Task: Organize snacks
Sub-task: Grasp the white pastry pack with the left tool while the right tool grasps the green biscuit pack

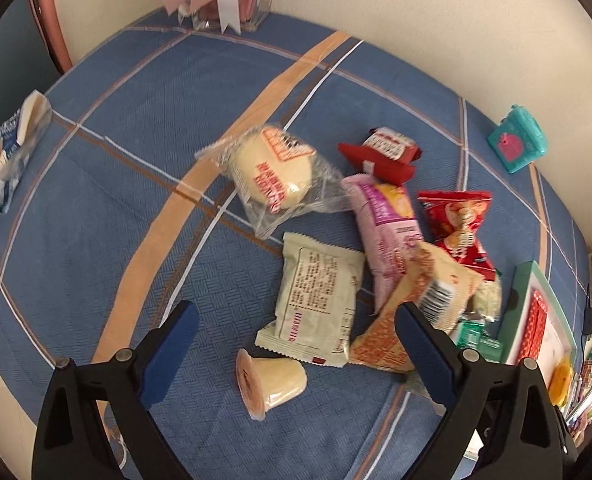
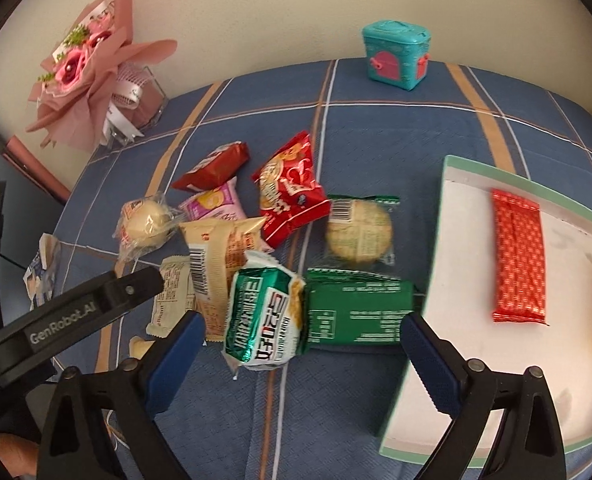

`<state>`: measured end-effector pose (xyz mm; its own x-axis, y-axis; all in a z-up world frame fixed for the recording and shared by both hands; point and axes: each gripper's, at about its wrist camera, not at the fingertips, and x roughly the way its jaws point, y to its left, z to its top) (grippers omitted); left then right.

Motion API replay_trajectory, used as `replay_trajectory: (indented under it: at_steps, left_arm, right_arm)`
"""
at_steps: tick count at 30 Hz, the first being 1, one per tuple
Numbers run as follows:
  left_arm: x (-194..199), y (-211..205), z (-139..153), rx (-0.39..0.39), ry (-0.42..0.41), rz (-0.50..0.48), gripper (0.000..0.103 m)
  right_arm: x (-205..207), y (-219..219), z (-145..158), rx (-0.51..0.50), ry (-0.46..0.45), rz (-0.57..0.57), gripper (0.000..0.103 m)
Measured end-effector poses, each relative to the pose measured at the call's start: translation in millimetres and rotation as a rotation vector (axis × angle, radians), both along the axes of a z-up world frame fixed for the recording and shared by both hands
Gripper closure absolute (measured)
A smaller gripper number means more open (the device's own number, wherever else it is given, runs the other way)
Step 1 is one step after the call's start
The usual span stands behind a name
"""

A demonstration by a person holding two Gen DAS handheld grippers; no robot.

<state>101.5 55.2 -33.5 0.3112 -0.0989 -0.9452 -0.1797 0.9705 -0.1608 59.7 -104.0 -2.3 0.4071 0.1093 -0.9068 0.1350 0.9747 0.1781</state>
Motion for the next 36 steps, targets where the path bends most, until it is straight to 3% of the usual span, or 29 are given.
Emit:
replay_trajectory:
  at_steps: [9, 11, 17, 18, 22, 29, 36]
  left_arm:
    - [9.4, -2.6, -22.8, -0.012, 0.050, -0.023, 0.019]
    - [11.0, -6.7, -28.7, -0.005, 0.064, -0.032, 0.025]
    - [14.7, -12.1, -46.5, 0.014, 0.094, -0.049, 0.027]
    - [15.4, -13.3, -46.9, 0.026, 0.090, -0.055, 0.027]
    - [18.9, -19.3, -45.4, 0.059, 0.074, -0.063, 0.049]
    - [25.2, -20.2, -30.6, 0.042, 0.038, -0.064, 0.050]
    - [24.4, -15.3, 7.4, 0.054, -0.052, -0.038, 0.050]
  right_arm:
    - [7.3, 13.9, -12.7, -0.052, 0.015, 0.012, 0.029]
    - [7.4, 13.2, -14.0, -0.044, 0.016, 0.011, 0.040]
    - [9.0, 11.7, -21.1, -0.043, 0.035, 0.007, 0.066]
    - [9.0, 11.2, -22.3, -0.041, 0.037, 0.006, 0.066]
    - [9.2, 10.8, -22.6, -0.031, 0.032, 0.012, 0.071]
    - [6.2, 6.5, -12.7, -0.008, 0.008, 0.002, 0.073]
    - [-0.8, -1.8, 13.3, 0.015, -0.042, -0.021, 0.073]
